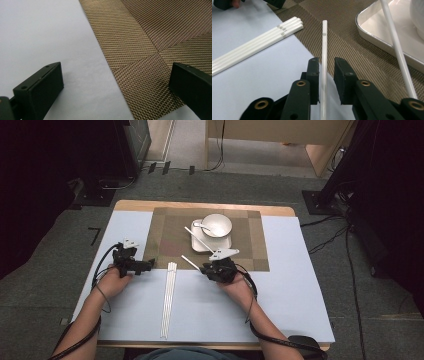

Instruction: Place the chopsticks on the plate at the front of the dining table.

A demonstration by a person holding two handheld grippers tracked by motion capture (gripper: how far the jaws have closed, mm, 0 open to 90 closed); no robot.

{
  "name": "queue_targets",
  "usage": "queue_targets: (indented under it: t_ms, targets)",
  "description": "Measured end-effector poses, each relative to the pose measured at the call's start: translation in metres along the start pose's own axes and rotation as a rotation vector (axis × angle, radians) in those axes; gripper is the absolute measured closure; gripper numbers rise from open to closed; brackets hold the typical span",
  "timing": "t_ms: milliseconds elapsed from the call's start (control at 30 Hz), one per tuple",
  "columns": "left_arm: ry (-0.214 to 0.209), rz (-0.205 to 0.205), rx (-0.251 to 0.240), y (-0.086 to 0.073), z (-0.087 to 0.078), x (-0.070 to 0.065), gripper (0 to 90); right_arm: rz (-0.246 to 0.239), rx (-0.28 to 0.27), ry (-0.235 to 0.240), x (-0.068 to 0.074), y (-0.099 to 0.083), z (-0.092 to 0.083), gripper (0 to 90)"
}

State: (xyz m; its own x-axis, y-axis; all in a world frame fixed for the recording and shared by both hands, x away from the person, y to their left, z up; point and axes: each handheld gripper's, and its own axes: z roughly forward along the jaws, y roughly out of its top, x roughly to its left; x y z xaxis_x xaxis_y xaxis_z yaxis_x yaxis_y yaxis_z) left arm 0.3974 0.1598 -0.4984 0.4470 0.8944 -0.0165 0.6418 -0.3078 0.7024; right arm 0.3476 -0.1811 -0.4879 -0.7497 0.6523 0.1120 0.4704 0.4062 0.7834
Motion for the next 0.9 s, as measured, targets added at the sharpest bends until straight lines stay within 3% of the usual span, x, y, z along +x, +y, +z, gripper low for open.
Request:
queue_targets:
  t_ms: [267, 733, 900]
  targets:
    - [0.0, 0.0, 0.0, 0.0, 0.0, 0.0, 0.0, 0.022, -0.003, -0.01, 0.001, -0.008, -0.008, 76.2]
    - [0.001, 0.001, 0.001, 0.0, 0.0, 0.0, 0.0, -0.054, 0.032, -0.042, 0.006, -0.014, 0.003, 79.3]
    - [0.001, 0.001, 0.001, 0.0, 0.0, 0.0, 0.0, -0.038, 0.03, -0.036, 0.004, -0.014, 0.003, 80.7]
